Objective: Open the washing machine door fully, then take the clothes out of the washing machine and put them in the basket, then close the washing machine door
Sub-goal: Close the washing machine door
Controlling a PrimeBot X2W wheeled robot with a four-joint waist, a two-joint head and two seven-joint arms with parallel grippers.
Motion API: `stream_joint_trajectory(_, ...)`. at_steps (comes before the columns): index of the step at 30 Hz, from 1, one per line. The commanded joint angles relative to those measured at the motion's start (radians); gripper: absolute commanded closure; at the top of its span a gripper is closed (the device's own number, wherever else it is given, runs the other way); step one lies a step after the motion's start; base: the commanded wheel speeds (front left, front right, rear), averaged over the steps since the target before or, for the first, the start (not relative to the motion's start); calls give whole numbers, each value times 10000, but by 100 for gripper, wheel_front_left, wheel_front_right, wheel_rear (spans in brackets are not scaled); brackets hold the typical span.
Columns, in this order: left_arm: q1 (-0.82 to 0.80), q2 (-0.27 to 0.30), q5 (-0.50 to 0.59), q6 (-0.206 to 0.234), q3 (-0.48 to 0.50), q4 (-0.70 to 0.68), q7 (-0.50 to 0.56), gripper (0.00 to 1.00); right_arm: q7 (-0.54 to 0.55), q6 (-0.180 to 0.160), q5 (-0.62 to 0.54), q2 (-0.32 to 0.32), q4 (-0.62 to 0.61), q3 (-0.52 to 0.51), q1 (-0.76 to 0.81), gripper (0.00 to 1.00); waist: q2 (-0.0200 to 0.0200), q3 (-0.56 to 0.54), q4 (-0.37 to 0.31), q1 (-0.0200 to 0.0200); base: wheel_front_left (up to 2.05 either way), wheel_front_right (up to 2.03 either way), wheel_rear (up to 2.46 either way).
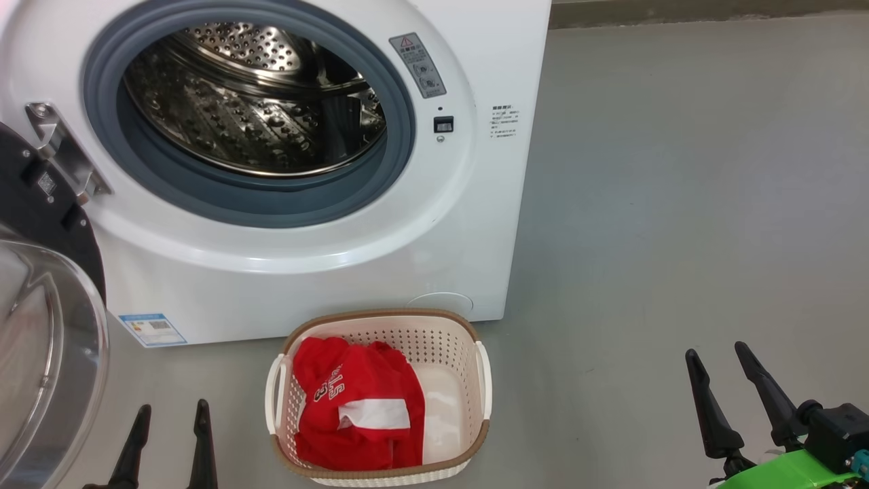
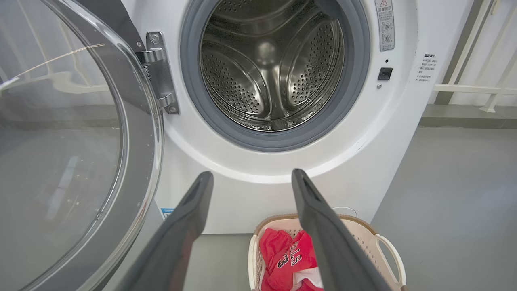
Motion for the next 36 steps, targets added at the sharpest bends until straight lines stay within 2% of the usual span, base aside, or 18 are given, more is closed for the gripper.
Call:
stream_joint_trajectory(1, -292, 152, -41, 5, 276, -283, -93, 0, -120, 63, 16, -159, -269, 219, -41, 0, -1, 9, 22, 0, 0, 0, 0)
stream_joint_trajectory(8, -318, 152, -216, 44, 220, -237, -93, 0, -120, 63, 0, -168, -287, 228, -52, 0, -1, 6, 238, 0, 0, 0, 0)
stream_joint_trajectory(16, -252, 152, -396, 262, 117, -303, -93, 0, -120, 63, 19, -266, -288, 369, -24, 0, -1, -31, 848, 0, 0, 0, 0)
stream_joint_trajectory(36, 115, 152, -1100, 775, -132, -40, -93, 0, -120, 63, 145, -636, 10, 1211, -143, 0, -1, -285, 3894, 0, 0, 0, 0)
